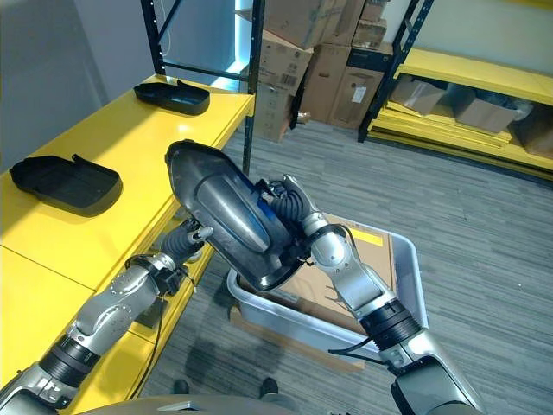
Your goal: Move parts from the plastic box to the shelf.
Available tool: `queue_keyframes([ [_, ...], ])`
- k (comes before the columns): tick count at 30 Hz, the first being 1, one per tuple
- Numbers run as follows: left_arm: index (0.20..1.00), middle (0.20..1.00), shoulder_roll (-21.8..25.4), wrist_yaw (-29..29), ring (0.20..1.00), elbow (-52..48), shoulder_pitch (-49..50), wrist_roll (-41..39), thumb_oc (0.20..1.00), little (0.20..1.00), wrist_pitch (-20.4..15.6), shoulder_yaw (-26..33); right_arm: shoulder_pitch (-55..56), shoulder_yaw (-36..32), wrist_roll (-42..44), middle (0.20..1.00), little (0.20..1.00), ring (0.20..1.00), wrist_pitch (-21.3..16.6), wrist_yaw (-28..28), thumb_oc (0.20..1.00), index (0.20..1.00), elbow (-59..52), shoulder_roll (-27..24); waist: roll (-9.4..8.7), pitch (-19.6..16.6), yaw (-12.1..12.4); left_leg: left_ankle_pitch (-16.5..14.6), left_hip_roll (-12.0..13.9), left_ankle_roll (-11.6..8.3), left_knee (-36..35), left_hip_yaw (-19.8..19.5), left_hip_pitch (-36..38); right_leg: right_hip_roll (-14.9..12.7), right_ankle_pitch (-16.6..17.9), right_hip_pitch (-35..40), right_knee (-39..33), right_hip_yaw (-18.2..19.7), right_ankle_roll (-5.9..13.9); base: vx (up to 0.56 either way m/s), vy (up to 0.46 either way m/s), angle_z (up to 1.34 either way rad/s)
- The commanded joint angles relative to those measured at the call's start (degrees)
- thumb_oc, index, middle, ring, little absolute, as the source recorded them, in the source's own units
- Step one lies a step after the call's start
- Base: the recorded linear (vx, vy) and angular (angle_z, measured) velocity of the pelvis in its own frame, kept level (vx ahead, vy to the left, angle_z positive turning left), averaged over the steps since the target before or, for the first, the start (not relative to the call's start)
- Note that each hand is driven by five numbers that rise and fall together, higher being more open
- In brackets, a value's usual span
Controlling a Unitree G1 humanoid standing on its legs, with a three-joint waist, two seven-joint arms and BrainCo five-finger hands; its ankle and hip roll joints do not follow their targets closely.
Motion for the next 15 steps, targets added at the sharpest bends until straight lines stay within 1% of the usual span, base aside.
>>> queue_keyframes([
  [1,1.0,1.0,-2.95,1.36,1.0,5.12,-7.65,-0.58,1.0,1.0,-2.52,-1.52,-8.09,1.75,1.75,0.2,0.2,0.2,-6.15,5.46,0.2,0.2,-10.57,0.99,1.6,-1.48,0.52,-3.27,-0.13,0.98,-0.05,0.12,3.95,-0.93,-0.67,3.2,0.18,-0.27,2.02,0.0,0.0,0.0],
  [5,1.0,1.0,-3.54,1.35,1.0,5.37,-8.05,-1.64,1.0,1.0,-1.87,-1.5,-8.55,2.73,-0.14,0.2,0.2,0.2,-7.1,6.47,0.2,0.2,-11.03,1.75,1.54,-1.62,0.64,-3.28,-0.19,0.98,-0.05,0.03,3.8,-0.97,-0.73,3.14,0.18,-0.33,2.02,0.0,0.0,0.0],
  [8,1.0,1.0,-3.67,1.4,1.0,5.24,-8.51,-1.55,1.0,1.0,-1.24,-1.7,-9.62,4.29,-3.77,0.2,0.2,0.2,-9.04,8.79,0.2,0.2,-11.71,1.93,1.5,-1.63,0.89,-3.33,-0.24,1.01,-0.05,-0.1,3.7,-1.02,-0.81,3.11,0.18,-0.51,2.04,0.0,0.0,0.0],
  [11,1.0,1.0,-3.6,1.17,1.0,5.39,-8.95,-2.41,1.0,1.0,-0.87,-1.79,-10.97,5.97,-8.63,0.2,0.2,0.2,-10.6,10.39,0.2,0.2,-12.78,1.29,1.38,-1.66,1.1,-3.4,-0.3,1.11,-0.05,-0.15,3.7,-1.09,-0.82,3.12,0.18,-0.67,2.07,0.0,0.0,0.0],
  [13,1.0,1.0,-3.59,1.2,1.0,5.17,-8.92,-3.04,1.0,1.0,-0.66,-1.8,-11.56,6.86,-9.59,0.2,0.2,0.2,-11.24,11.28,0.2,0.2,-13.39,0.76,1.3,-1.71,1.22,-3.4,-0.33,1.11,-0.05,-0.22,3.66,-1.08,-0.86,3.13,0.18,-0.69,2.08,0.0,0.0,0.0],
  [15,1.0,1.0,-3.55,1.34,1.0,4.99,-8.82,-4.78,1.0,1.0,-0.44,-1.87,-12.24,8.06,-10.74,0.2,0.2,0.2,-12.87,11.38,0.2,0.2,-14.28,0.05,1.17,-1.7,1.33,-3.39,-0.39,1.16,-0.05,-0.19,3.7,-1.13,-0.83,3.19,0.18,-0.81,2.12,0.0,0.0,0.0],
])
